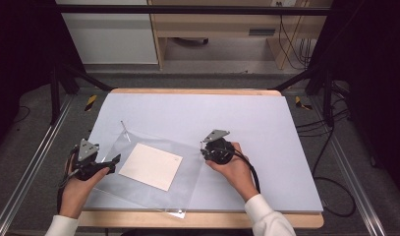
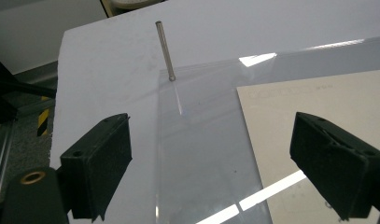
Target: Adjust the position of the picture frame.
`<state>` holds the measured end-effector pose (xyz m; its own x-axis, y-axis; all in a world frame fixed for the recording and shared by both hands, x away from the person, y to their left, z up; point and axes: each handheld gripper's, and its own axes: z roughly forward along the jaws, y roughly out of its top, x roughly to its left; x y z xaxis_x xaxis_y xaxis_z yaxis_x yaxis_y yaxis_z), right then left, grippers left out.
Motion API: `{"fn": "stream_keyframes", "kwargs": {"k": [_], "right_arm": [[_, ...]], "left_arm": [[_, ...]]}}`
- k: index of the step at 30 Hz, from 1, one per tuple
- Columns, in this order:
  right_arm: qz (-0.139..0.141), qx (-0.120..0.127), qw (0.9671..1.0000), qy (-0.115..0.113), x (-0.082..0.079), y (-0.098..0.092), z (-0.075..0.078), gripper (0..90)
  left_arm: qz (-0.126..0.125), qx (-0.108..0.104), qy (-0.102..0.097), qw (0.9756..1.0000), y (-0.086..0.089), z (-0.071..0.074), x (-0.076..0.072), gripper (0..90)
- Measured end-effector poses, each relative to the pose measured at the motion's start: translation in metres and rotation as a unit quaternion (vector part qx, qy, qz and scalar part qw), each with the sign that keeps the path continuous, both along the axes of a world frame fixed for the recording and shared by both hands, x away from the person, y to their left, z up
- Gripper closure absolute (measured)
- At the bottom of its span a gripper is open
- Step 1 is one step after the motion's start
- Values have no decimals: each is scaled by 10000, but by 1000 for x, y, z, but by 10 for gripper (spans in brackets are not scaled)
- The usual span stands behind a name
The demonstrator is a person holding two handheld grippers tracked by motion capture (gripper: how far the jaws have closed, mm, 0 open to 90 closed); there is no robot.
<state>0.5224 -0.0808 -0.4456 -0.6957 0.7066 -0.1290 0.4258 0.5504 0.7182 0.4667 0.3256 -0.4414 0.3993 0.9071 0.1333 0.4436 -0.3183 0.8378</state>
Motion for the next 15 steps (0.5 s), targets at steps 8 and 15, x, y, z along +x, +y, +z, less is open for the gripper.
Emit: {"fn": "stream_keyframes", "kwargs": {"k": [8, 15], "right_arm": [[-40, 292, 9993, 214, 16, 10, -10, 709], [28, 276, 9990, 354, 22, 14, -19, 770]], "left_arm": [[-11, -17, 1, 10000, -1, 1, -1, 126], [-21, 21, 66, 10000, -4, 1, 0, 144]]}}
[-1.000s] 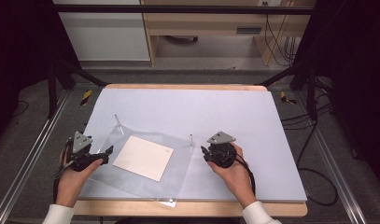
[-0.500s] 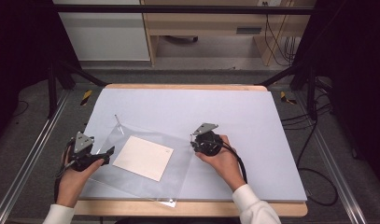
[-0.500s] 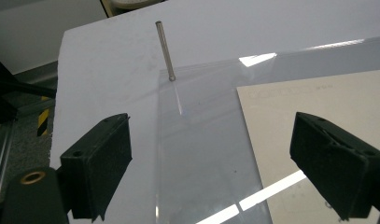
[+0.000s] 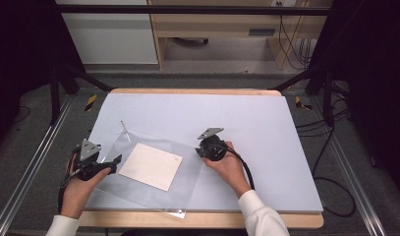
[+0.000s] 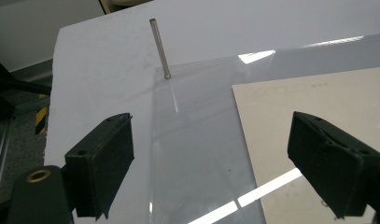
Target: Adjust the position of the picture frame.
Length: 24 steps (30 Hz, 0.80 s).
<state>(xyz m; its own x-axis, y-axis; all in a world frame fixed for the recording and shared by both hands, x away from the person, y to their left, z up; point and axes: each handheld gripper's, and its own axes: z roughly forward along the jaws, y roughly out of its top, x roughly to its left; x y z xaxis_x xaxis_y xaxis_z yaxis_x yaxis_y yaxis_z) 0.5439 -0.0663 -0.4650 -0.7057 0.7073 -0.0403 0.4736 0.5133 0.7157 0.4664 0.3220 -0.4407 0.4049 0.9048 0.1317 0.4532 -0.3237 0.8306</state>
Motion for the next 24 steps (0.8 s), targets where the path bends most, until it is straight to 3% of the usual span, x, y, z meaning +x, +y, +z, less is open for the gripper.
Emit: {"fn": "stream_keyframes", "kwargs": {"k": [5, 6, 11, 13, 15, 16, 17, 18, 19, 20, 21, 22, 23, 24], "right_arm": [[-135, -13, 9999, -24, 2, 2, -1, 845], [-166, 37, 9999, 21, 2, 1, -1, 851], [-185, 60, 9998, 27, 1, 1, -1, 853], [-187, 30, 9998, 10, 1, 2, -1, 853], [-178, 44, 9998, 36, 2, 2, -1, 854], [-170, 33, 9998, 41, 2, 1, -1, 853], [-170, 33, 9998, 41, 2, 1, -1, 853], [-170, 32, 9998, 38, 2, 2, -1, 853], [-176, 29, 9998, 38, 2, 2, -1, 853], [-197, 5, 9998, 53, 2, 2, 0, 853], [-191, -31, 9998, 43, 2, 2, 0, 853], [-202, -25, 9998, 46, 2, 2, 0, 853], [-194, -9, 9998, 51, 2, 2, 0, 853], [-193, -14, 9998, 52, 2, 2, 0, 853]], "left_arm": [[-3, -158, -51, 9999, -3, 3, -1, 186], [-20, -183, -60, 9998, -4, 4, -1, 260], [-148, -88, -44, 9998, -13, 8, 8, 346], [-222, -85, -27, 9997, -16, 9, 20, 367], [-180, -37, 51, 9998, -18, 6, 44, 390], [-180, -37, 51, 9998, -18, 6, 44, 403], [-150, -68, 113, 9998, -18, 4, 50, 403], [31, -67, 157, 9998, -16, 0, 68, 459], [51, -81, 168, 9998, -15, -2, 76, 502], [51, -81, 168, 9998, -15, -2, 76, 508], [111, -129, 178, 9997, -13, -7, 89, 525], [111, -129, 178, 9997, -13, -7, 89, 539], [156, -306, 249, 9991, -11, -10, 99, 545], [202, -280, 270, 9990, -11, -12, 103, 546]]}}
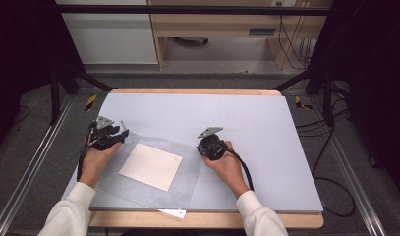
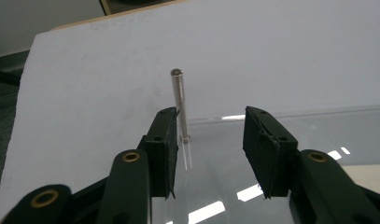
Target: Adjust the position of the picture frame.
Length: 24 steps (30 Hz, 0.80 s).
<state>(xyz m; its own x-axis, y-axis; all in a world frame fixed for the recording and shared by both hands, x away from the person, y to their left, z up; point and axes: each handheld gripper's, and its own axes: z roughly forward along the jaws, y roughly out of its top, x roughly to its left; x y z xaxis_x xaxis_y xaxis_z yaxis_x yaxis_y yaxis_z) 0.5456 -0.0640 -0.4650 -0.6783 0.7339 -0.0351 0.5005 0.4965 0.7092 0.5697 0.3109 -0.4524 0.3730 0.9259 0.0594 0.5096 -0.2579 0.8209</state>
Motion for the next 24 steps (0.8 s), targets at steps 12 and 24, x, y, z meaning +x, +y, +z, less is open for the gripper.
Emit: {"fn": "stream_keyframes", "kwargs": {"k": [12, 24], "right_arm": [[-27, -3, 10000, 43, 0, 0, 1, 853], [-28, 5, 10000, 59, 0, 0, 1, 854]], "left_arm": [[87, 222, 79, 9997, -1, -11, 27, 643], [40, 324, 240, 9992, -1, -19, 35, 824]]}}
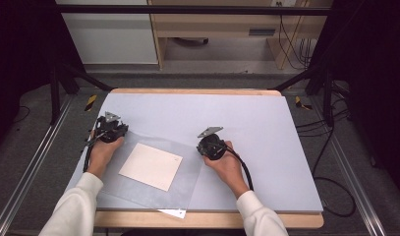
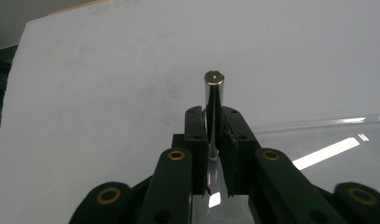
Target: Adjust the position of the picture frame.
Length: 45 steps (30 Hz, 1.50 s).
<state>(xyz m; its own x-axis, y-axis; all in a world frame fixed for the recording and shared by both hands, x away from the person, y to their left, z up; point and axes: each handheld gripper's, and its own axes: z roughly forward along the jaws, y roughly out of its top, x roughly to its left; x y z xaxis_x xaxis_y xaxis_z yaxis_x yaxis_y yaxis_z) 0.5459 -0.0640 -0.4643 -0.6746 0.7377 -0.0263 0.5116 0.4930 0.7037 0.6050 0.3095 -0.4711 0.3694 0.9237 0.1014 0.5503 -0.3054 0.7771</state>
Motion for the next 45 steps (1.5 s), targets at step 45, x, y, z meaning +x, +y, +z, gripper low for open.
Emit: {"fn": "stream_keyframes", "kwargs": {"k": [45], "right_arm": [[190, 167, 9996, -104, -4, -18, 71, 821]], "left_arm": [[-260, -233, 179, 9992, 0, 89, -25, 846]]}}
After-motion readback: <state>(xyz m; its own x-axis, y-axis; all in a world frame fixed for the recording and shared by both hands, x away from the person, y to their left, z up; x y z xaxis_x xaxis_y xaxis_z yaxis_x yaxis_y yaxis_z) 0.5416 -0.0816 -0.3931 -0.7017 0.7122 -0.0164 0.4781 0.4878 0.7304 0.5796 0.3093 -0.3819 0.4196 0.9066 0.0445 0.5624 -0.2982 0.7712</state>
